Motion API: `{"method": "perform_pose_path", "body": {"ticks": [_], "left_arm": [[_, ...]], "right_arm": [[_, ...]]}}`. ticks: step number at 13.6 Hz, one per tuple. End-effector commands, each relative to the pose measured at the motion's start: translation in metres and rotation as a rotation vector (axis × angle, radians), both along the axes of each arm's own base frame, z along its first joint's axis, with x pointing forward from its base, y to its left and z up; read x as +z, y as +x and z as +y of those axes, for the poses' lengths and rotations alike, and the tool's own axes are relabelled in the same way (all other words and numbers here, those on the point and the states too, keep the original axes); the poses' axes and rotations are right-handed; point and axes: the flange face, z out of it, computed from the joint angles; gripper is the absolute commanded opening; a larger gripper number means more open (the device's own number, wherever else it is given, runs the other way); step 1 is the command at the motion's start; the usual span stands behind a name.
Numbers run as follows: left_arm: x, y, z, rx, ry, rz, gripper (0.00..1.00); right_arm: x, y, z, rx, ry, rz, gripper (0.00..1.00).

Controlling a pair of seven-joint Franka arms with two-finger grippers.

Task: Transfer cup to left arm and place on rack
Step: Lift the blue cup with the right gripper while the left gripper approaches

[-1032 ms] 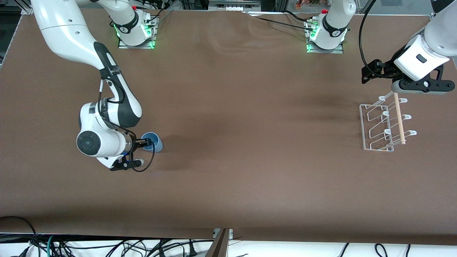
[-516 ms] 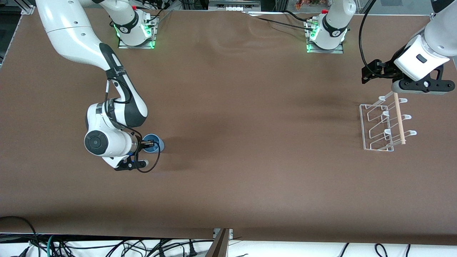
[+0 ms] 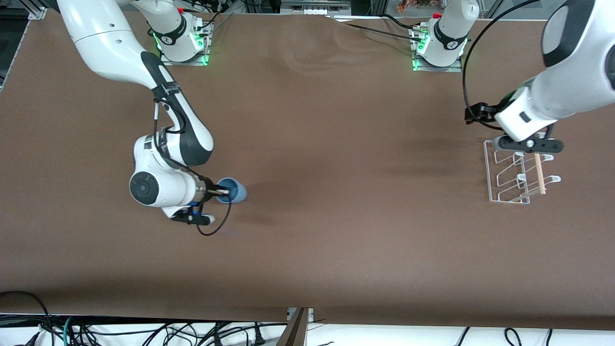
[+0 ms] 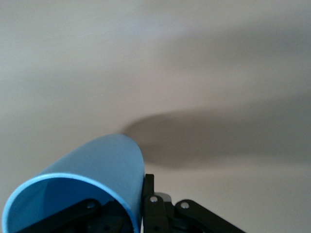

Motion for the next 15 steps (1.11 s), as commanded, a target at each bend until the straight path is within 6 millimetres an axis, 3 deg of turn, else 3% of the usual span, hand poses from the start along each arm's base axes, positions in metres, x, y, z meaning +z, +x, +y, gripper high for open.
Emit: {"method": "perform_pose_path", "body": {"ticks": [1,3,7,11,15], "left_arm": [[-0.003,0.018,-0.041,-0.115,-0.087,0.016,1.00],[-0.017,0.027,-0.061,-0.158,-0.203,0.044,1.00],[-0.030,0.045,-0.070,-0.384,-0.468,-0.042,1.00],[-0.023,0.048,-0.081,-0.602,-0.689,-0.146,1.00],[-0.025,0.057,-0.099,-0.927,-0.811,-0.338,1.00]], "right_arm": [[0.050,0.004,0.050,-0.165,0.139,0.062,0.00],[0.075,-0.009,0.101,-0.238,0.191,0.101,0.00],[0.123,-0.028,0.188,-0.421,0.292,0.048,0.00],[0.163,-0.054,0.240,-0.525,0.349,0.132,0.00],[0.178,-0.073,0.266,-0.580,0.361,0.196,0.00]]}}
